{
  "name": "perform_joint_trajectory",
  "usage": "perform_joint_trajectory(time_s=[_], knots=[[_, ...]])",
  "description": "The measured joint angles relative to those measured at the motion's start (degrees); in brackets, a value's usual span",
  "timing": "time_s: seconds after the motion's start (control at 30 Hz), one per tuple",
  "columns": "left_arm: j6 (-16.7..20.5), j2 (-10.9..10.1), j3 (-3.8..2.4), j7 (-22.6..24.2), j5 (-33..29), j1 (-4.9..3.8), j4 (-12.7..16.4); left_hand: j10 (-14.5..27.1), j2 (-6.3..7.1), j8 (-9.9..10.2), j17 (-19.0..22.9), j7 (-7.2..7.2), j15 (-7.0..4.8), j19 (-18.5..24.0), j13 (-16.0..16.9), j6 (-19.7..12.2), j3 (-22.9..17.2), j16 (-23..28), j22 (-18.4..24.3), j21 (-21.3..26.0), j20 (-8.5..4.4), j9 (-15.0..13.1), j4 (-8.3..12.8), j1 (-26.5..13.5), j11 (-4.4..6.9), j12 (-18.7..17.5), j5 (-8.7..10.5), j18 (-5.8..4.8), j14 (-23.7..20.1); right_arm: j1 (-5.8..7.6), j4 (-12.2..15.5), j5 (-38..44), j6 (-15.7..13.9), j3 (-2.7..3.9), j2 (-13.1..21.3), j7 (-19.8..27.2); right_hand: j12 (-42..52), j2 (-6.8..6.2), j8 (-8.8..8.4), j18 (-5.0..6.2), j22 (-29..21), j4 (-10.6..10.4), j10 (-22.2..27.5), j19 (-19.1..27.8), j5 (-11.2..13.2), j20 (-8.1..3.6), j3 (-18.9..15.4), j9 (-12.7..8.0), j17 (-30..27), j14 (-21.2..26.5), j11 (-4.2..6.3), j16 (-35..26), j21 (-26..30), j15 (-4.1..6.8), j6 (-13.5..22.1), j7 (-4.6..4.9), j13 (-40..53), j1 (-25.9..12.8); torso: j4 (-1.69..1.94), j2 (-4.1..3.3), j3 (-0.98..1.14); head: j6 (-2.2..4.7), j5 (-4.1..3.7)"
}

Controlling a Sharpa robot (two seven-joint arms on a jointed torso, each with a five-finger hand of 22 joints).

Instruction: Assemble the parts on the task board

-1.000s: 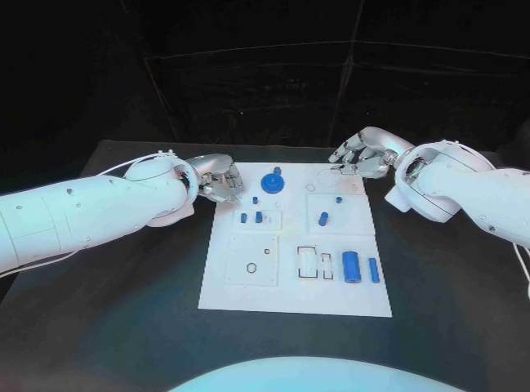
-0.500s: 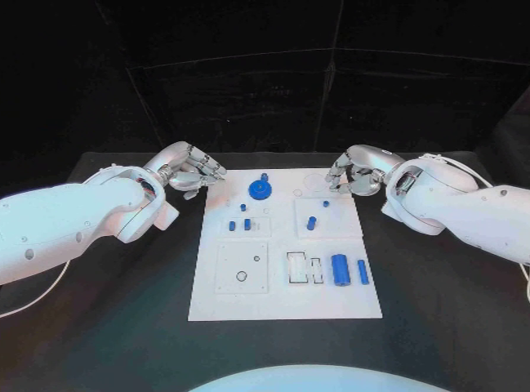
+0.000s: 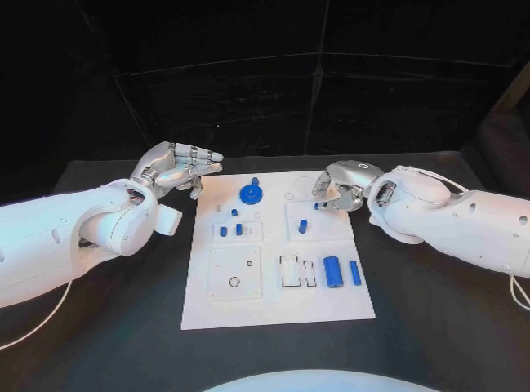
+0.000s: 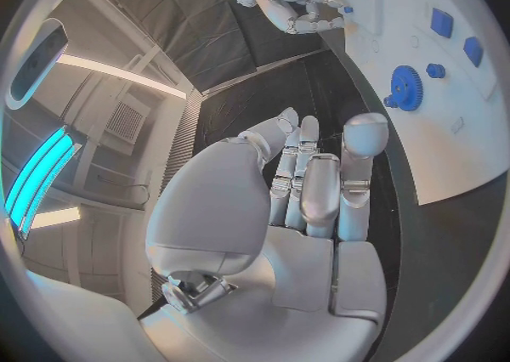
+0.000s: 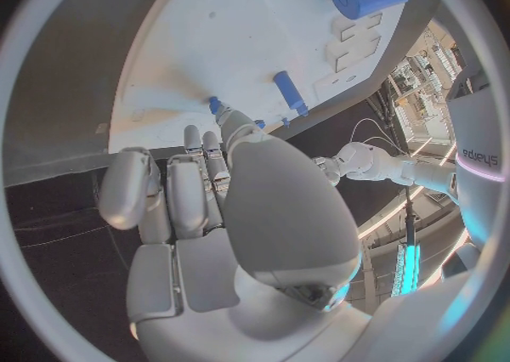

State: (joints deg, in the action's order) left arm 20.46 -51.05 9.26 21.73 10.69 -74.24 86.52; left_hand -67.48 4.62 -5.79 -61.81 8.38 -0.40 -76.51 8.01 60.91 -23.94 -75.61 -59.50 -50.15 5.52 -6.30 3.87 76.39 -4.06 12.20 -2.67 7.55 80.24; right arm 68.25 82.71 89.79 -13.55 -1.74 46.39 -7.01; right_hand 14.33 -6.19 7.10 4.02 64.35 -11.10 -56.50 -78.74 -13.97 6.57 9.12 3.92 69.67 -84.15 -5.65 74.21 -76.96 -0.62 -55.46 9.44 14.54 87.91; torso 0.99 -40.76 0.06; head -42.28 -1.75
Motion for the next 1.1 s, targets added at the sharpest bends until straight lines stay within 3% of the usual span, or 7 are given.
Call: perform_joint_trajectory(time_s=[0.2,0.37,0.7,0.93,1.1], knots=[[-0.04,0.03,0.0,1.04,-2.8,0.01,-0.34,-0.08,0.0,0.0,0.25,0.0,0.0,0.0,0.21,0.0,0.0,0.22,0.28,0.45,0.0,0.0,0.0,0.0,0.08,0.5,0.0,0.0,0.0,-0.2,-0.19,1.06,1.97,-0.02,-0.58,-0.47,-0.82,-0.44,-0.28,-0.01,-0.19,-0.22,-0.01,0.0,0.0,0.0,0.54,0.19,-0.35,0.0,0.01,-0.15,0.25,0.0,-0.63,-0.63,-1.89,-0.02,0.03,0.0,0.01,0.09,0.05],[0.03,-0.04,0.0,1.23,-3.98,0.01,-0.62,-0.3,0.0,0.0,0.33,0.0,0.0,0.0,0.31,0.0,0.15,0.22,0.38,0.66,0.0,0.0,0.16,0.0,-0.13,0.5,0.0,0.0,0.0,-0.31,-0.47,1.71,3.18,0.07,-1.0,-0.81,-0.81,-0.44,-0.29,0.0,-0.18,-0.08,-0.85,0.0,-0.35,0.0,1.21,0.26,-0.59,0.0,0.23,-0.22,0.25,0.0,-1.46,-0.61,-2.86,-0.02,0.02,-0.03,0.02,-0.15,0.11],[0.1,0.04,0.01,1.18,-4.94,0.01,-0.84,-0.3,-0.2,0.0,0.47,0.22,0.0,0.0,0.5,-0.23,0.31,0.22,0.69,1.11,0.0,0.16,0.0,-0.2,-0.13,0.88,0.0,-0.01,0.01,-0.38,-0.88,3.03,3.52,0.27,-1.67,-1.33,-1.15,0.18,-0.28,-0.02,0.5,0.55,-4.73,-0.43,0.5,-0.43,4.56,0.72,-1.0,0.21,1.03,-0.46,0.25,0.22,-4.54,-1.26,-5.32,0.6,0.02,-0.03,0.01,-0.49,0.18],[0.12,0.04,0.01,1.01,-5.16,0.01,-0.9,-0.29,-0.2,0.0,0.53,0.32,0.21,0.0,0.55,-0.33,0.47,0.22,0.81,1.28,0.0,0.17,0.16,-0.2,-0.13,1.11,0.0,-0.01,-0.2,-0.51,-0.9,4.43,3.44,0.31,-1.93,-1.9,-1.36,1.01,0.46,-0.01,1.74,2.07,-8.74,-1.15,2.46,-1.15,7.6,1.32,-1.56,0.1,1.76,-0.87,-0.47,1.16,-7.6,-2.05,-6.39,1.44,0.03,0.01,0.02,-0.66,0.2],[0.15,0.04,0.01,0.9,-5.24,0.01,-0.92,-0.08,-0.43,0.0,0.68,0.61,0.21,0.0,0.64,-0.62,0.47,0.22,0.95,1.55,0.0,0.25,0.16,0.04,-0.35,1.11,0.0,-0.01,-0.19,-0.75,-0.5,5.8,3.14,0.34,-1.99,-2.4,-2.05,1.25,0.45,-0.02,2.14,3.47,-10.57,-1.35,3.46,-1.35,9.64,1.42,-1.67,0.1,2.17,-0.87,-0.63,1.16,-8.71,-2.16,-6.73,1.68,0.03,0.01,0.03,-0.82,0.2]])
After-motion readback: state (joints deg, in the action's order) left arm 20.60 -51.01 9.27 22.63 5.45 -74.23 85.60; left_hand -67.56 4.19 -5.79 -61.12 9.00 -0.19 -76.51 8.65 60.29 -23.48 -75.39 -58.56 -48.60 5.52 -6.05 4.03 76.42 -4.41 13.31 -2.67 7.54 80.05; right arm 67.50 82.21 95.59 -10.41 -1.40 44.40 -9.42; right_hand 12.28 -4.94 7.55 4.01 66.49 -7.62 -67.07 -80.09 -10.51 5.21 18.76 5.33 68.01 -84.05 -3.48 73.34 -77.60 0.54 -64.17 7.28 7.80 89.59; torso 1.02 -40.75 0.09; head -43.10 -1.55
